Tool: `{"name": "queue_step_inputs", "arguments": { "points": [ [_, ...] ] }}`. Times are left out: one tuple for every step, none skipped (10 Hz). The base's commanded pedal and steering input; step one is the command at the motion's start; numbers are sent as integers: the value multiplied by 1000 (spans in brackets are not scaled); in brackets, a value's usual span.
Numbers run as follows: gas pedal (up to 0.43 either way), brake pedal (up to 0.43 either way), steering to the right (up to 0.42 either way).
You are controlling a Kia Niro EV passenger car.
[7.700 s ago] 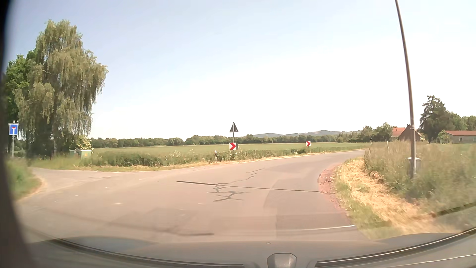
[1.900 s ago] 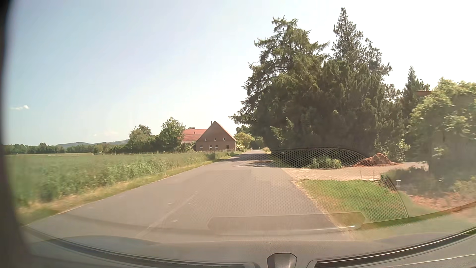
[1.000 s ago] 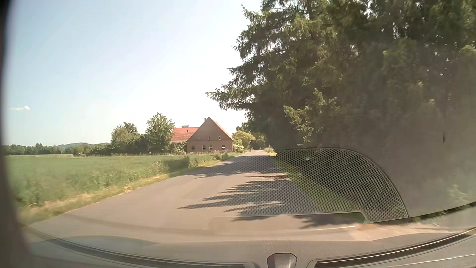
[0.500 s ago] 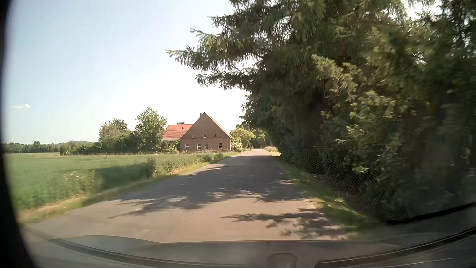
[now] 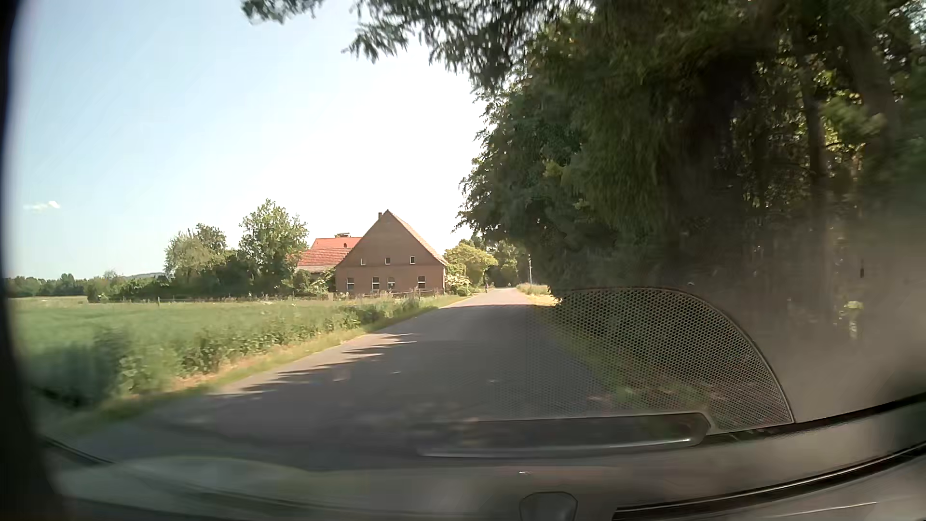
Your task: Follow the waypoints while adhering to traffic rules and regulations
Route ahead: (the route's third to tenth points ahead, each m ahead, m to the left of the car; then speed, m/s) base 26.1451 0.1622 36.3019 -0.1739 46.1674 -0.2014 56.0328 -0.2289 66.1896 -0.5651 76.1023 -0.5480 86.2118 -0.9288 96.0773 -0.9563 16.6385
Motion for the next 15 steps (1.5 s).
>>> {"name": "queue_step_inputs", "arguments": {
  "points": [
    [157, 6, 1],
    [157, 6, 2],
    [157, 6, 3],
    [157, 6, 3],
    [157, 6, 4],
    [157, 6, 5],
    [150, 6, 8],
    [150, 6, 9],
    [150, 6, 9],
    [150, 6, 9],
    [150, 6, 9],
    [150, 6, 8],
    [150, 6, 8],
    [150, 6, 8],
    [150, 6, 8]
  ]
}}
